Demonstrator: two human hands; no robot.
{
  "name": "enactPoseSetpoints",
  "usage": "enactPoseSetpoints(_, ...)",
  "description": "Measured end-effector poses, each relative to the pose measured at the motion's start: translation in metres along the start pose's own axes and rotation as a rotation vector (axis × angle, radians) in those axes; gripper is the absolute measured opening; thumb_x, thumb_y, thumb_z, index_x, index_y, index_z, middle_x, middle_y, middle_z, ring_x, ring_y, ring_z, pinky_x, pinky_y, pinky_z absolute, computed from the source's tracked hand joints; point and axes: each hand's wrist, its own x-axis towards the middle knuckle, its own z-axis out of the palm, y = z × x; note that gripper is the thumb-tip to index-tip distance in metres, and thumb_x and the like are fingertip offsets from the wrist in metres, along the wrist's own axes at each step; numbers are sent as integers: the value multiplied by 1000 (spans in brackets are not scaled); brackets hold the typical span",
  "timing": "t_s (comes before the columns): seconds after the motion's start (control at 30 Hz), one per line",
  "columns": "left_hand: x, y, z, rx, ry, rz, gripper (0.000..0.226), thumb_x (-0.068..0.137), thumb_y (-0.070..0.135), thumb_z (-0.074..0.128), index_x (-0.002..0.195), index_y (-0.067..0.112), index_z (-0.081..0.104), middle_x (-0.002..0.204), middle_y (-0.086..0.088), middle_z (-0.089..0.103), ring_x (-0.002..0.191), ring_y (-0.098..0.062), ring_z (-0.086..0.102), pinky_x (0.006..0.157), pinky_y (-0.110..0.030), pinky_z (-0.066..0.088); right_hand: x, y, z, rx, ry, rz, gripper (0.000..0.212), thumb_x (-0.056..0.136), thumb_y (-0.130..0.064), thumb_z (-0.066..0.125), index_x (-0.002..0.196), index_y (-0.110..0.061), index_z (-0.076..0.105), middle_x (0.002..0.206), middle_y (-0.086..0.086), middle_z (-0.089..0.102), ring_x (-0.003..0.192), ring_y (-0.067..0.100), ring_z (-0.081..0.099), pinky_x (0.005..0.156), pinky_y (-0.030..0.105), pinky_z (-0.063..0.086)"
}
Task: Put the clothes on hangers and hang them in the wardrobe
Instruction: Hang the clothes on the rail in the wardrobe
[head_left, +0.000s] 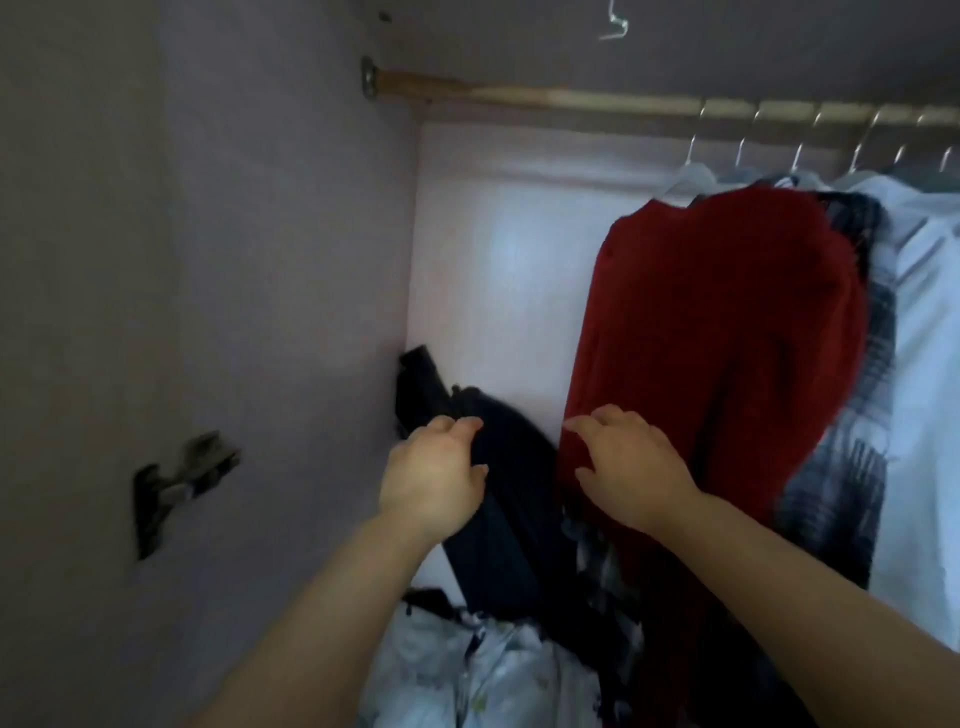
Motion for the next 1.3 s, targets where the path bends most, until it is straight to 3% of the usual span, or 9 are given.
enactPoseSetpoints(0.2,-135,-51,37,8,-230,-198,50,93,28,48,141,21,34,138,-6,43,121,-23,44,101,-32,36,-101,-69,85,194,-269,-75,58,91,-32,53,143,-26,30,138,2,40,122,22,41,100,30,35)
enactPoseSetpoints(0.37,-269,-68,44,126,-365,-406,48,90,29,48,136,20,38,135,-6,45,120,-26,45,98,-33,35,-181,-126,132,359,-385,-180,55,90,-31,54,141,-25,34,138,0,41,126,17,40,101,25,33)
enactPoseSetpoints(0.47,-349,-64,39,139,-397,-565,51,89,27,48,137,22,36,143,-4,38,125,-25,41,104,-36,33,-235,-156,152,438,-458,-277,53,90,-26,54,140,-24,36,137,0,44,124,16,43,101,25,36)
enactPoseSetpoints(0.67,-496,-27,20,207,-421,-908,51,89,35,50,137,31,34,134,1,46,121,-22,45,99,-34,34,-343,-203,171,445,-632,-578,53,87,-25,56,138,-22,40,133,0,47,123,18,44,101,26,35)
enactPoseSetpoints(0.77,-557,-4,2,261,-424,-1064,52,89,33,50,138,29,34,136,1,45,124,-23,43,101,-35,33,-391,-228,166,466,-681,-720,48,84,-21,56,131,-22,46,129,1,49,118,20,47,97,27,37)
enactPoseSetpoints(0.9,-636,22,-31,339,-410,-1246,44,91,32,49,134,25,38,130,0,48,119,-23,45,100,-34,33,-447,-265,152,469,-771,-924,52,88,-22,51,138,-24,38,134,0,44,123,20,43,97,26,36)
enactPoseSetpoints(1.07,-727,53,-76,365,-309,-1500,46,93,32,46,136,24,34,133,1,45,122,-21,43,101,-33,32,-508,-323,118,505,-845,-1167,50,88,-23,50,138,-24,40,133,-1,45,122,20,44,97,26,38)
enactPoseSetpoints(1.3,-831,83,-141,395,-115,-1791,50,94,33,44,141,26,29,138,2,43,126,-21,39,103,-33,30,-588,-428,53,476,-774,-1533,48,90,-24,49,137,-20,38,132,3,44,121,24,43,98,31,37)
